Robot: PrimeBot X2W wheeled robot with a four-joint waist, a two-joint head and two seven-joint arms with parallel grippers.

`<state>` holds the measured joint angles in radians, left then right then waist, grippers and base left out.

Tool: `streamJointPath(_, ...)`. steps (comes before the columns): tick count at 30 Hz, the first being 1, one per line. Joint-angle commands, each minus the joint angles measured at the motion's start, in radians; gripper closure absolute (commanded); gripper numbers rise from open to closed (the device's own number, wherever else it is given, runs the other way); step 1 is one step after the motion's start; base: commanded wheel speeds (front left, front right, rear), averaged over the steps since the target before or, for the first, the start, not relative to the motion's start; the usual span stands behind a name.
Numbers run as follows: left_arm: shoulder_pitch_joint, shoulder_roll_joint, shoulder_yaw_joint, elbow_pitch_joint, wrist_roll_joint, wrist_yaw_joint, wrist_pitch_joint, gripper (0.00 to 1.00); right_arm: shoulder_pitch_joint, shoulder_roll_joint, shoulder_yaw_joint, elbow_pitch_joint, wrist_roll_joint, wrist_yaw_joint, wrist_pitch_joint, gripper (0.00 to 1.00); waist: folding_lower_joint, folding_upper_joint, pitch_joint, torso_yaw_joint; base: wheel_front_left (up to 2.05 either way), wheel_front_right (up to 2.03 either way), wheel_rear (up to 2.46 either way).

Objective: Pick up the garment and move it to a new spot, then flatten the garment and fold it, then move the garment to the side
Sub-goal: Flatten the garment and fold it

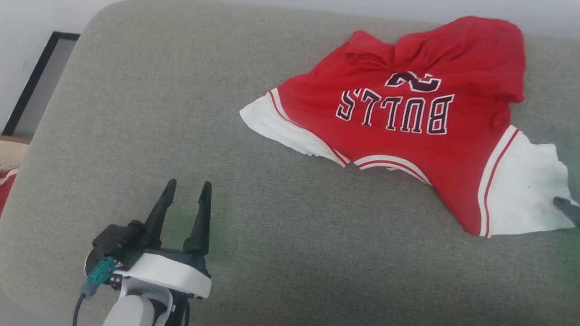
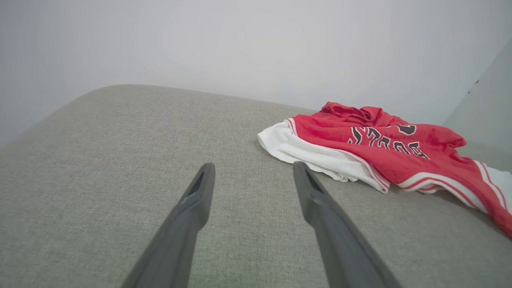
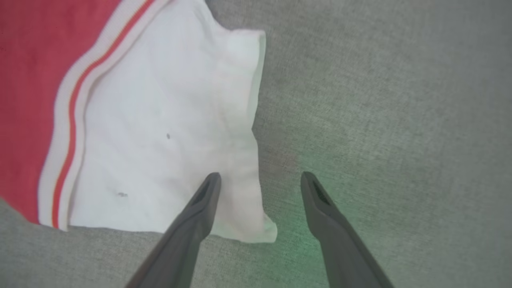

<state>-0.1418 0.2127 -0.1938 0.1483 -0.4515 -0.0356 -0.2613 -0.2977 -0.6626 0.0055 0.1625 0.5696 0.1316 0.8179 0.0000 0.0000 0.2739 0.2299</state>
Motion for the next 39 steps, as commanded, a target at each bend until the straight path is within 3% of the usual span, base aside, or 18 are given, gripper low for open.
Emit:
streamJointPath(1, 0.009, -0.03, 0.04, -0.006, 0.041, -0.025, -0.005, 0.0, -0.015, 0.009, 0.005, 0.019, 0.015, -0.002, 0.02, 0.0, 0.0, 0.0, 0.017, 0.011, 0.0, 0.0, 0.0)
streamJointPath(5, 0.016, -0.071, 0.086, -0.006, 0.086, -0.051, -0.005, 0.0, -0.008, 0.021, 0.018, 0.046, 0.033, -0.001, 0.055, 0.0, 0.0, 0.0, 0.028, 0.018, 0.0, 0.0, 0.0)
streamJointPath(6, 0.019, -0.082, 0.1, -0.003, 0.099, -0.058, -0.005, 0.0, -0.005, 0.026, 0.027, 0.05, 0.039, -0.001, 0.066, 0.23, 0.0, 0.0, 0.031, 0.018, 0.0, 0.0, 0.0)
streamJointPath(7, 0.02, -0.09, 0.111, -0.002, 0.11, -0.064, -0.005, 0.0, -0.005, 0.031, 0.033, 0.047, 0.045, -0.001, 0.064, 0.77, 0.0, 0.0, 0.033, 0.019, 0.0, 0.0, 0.0)
streamJointPath(8, 0.019, -0.098, 0.122, -0.003, 0.121, -0.069, -0.005, 0.0, -0.009, 0.036, 0.031, 0.048, 0.049, -0.001, 0.056, 1.0, 0.0, 0.0, 0.035, 0.019, 0.0, 0.0, 0.0)
streamJointPath(17, 0.03, -0.137, 0.172, -0.006, 0.189, -0.093, -0.005, 0.0, -0.049, 0.032, 0.001, 0.069, 0.068, -0.002, -0.039, 1.0, 0.0, 0.0, 0.037, -0.009, 0.0, 0.0, 0.0)
streamJointPath(22, 0.033, -0.142, 0.188, -0.01, 0.198, -0.095, -0.005, 0.0, -0.059, 0.006, -0.066, 0.116, 0.075, -0.002, -0.112, 1.0, 0.0, 0.0, 0.034, -0.039, 0.0, 0.0, 0.0)
streamJointPath(31, 0.03, -0.13, 0.166, -0.019, 0.186, -0.096, -0.005, 0.0, -0.064, -0.013, -0.222, 0.23, 0.071, -0.002, -0.241, 1.0, 0.0, 0.0, 0.043, -0.075, 0.0, 0.0, 0.0)
streamJointPath(37, 0.021, -0.109, 0.145, -0.007, 0.165, -0.096, -0.005, 0.0, -0.073, -0.003, -0.253, 0.291, 0.023, -0.002, -0.324, 1.0, 0.0, 0.0, 0.049, -0.085, 0.0, 0.0, 0.0)
streamJointPath(38, 0.02, -0.104, 0.137, -0.002, 0.16, -0.096, -0.005, 0.0, -0.076, 0.006, -0.253, 0.296, 0.024, -0.002, -0.338, 0.68, 0.0, 0.0, 0.048, -0.089, 0.0, 0.0, 0.0)
streamJointPath(39, 0.017, -0.1, 0.125, 0.002, 0.146, -0.096, -0.005, 0.0, -0.078, 0.012, -0.252, 0.299, 0.019, -0.002, -0.358, 0.0, 0.0, 0.0, 0.046, -0.092, 0.0, 0.0, 0.0)
